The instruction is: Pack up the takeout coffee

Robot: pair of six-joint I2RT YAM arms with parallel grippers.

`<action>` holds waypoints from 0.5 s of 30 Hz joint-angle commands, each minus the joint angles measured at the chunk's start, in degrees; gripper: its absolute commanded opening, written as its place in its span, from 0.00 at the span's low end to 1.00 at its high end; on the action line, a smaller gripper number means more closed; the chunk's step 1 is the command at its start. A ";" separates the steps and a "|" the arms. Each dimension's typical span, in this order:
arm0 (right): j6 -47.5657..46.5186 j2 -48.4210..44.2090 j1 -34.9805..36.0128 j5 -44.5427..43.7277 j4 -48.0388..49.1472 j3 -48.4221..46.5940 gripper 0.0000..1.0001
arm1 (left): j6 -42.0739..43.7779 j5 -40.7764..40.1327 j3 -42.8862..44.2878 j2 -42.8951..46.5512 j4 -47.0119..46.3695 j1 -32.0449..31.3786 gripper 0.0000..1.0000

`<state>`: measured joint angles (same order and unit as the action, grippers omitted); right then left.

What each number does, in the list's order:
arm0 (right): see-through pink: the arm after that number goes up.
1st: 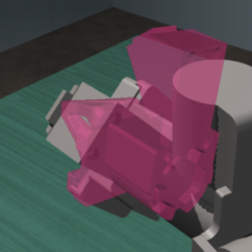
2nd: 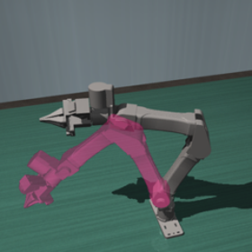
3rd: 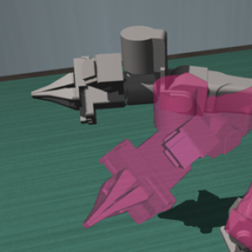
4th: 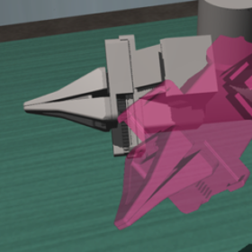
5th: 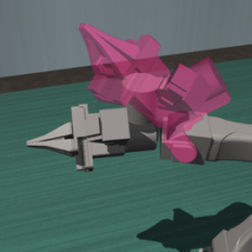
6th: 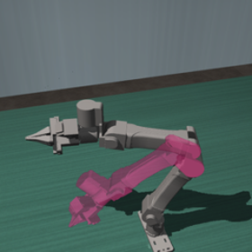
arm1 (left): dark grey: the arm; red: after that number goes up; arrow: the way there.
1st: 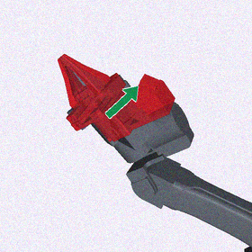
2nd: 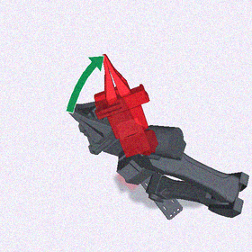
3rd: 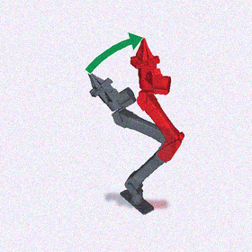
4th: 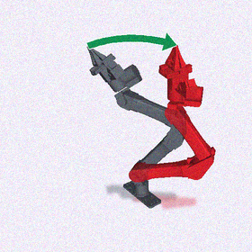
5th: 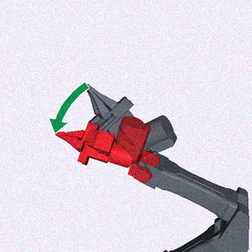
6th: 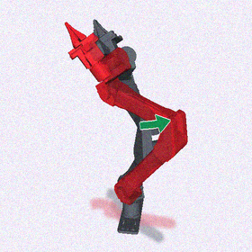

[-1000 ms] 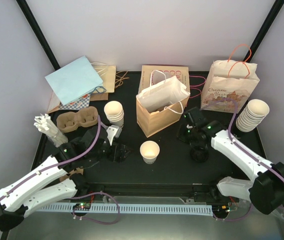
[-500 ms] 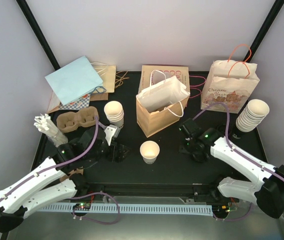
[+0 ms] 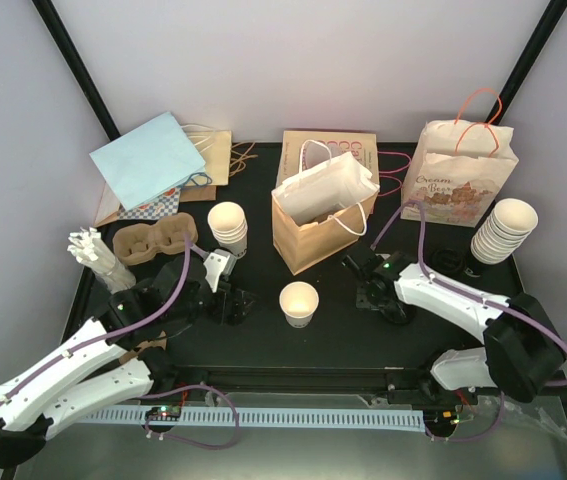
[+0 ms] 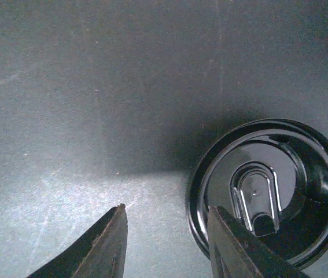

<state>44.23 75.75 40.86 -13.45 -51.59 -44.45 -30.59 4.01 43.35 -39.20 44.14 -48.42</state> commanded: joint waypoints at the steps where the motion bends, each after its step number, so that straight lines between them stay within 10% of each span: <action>1: 1.20 1.43 0.44 -4.19 -0.45 -0.38 0.41 | 1.19 -0.83 1.00 0.42 0.17 0.43 0.91; 15: 2.55 8.28 0.45 -6.95 -0.26 0.02 0.36 | 1.42 -0.86 0.95 -0.09 0.04 0.44 0.91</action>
<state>45.28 83.00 40.86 -17.28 -51.44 -44.31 -29.93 3.99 43.35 -39.38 44.14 -48.42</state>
